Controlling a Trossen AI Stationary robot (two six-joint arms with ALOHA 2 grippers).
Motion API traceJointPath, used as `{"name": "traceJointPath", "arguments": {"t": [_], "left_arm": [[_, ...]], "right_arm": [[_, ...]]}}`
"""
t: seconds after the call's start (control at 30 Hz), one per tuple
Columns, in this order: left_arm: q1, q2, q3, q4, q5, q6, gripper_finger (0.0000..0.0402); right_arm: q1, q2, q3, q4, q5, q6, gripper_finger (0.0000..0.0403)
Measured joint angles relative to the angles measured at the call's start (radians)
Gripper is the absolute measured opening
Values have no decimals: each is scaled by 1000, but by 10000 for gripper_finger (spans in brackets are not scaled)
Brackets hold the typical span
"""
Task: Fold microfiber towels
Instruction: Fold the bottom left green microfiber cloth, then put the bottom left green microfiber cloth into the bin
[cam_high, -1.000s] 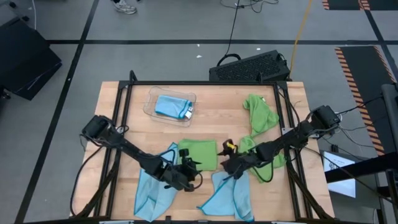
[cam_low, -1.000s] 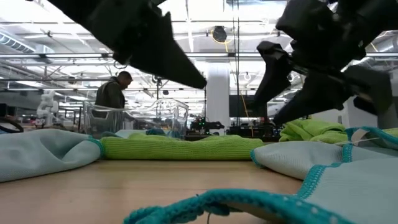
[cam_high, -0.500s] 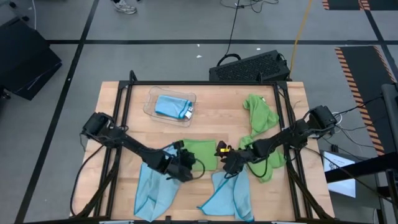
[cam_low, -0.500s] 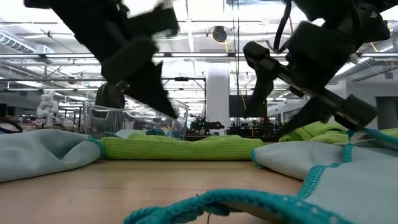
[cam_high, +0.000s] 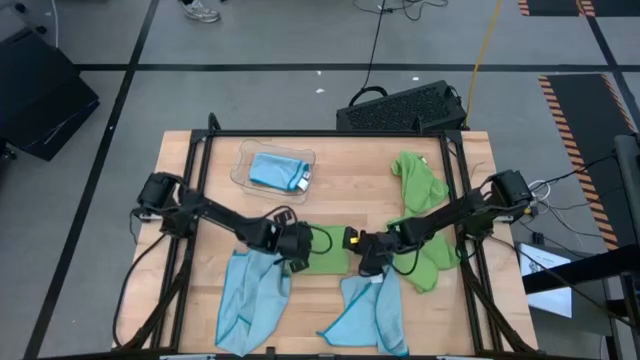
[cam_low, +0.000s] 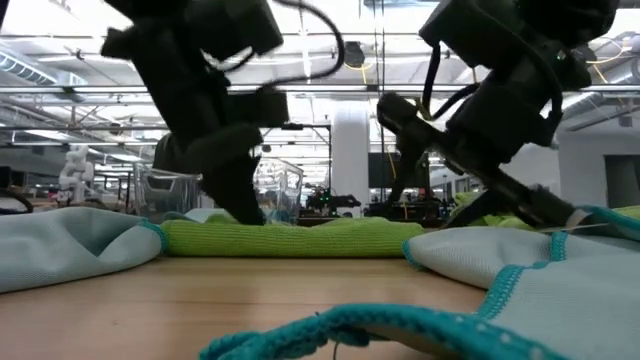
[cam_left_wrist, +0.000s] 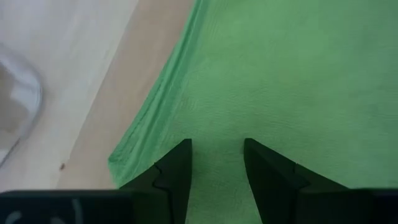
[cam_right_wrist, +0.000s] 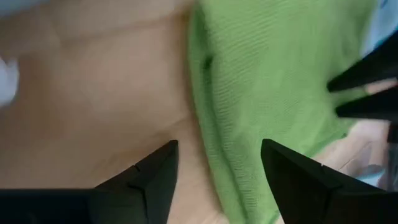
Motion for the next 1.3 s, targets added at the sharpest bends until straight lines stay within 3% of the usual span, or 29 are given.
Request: {"name": "traceJointPath", "arguments": {"t": [0.2,0.53,0.67,0.93,1.1,1.3], "left_arm": [[31,-6,-82,113,23,28,142],[35,-4,-155,268,24,79,92],[34,-3,-160,271,25,80,83],[35,-18,-162,289,22,128,81],[27,-105,-149,276,-8,212,82],[-48,-226,-147,329,-126,326,89]], "right_arm": [[-4,61,4,101,-18,-92,221],[-17,126,2,268,-74,-117,215],[-16,129,0,304,-80,-100,168],[-28,130,0,329,-83,67,13],[-45,97,-4,318,-83,214,14],[-84,-5,-3,323,-84,427,6]]}}
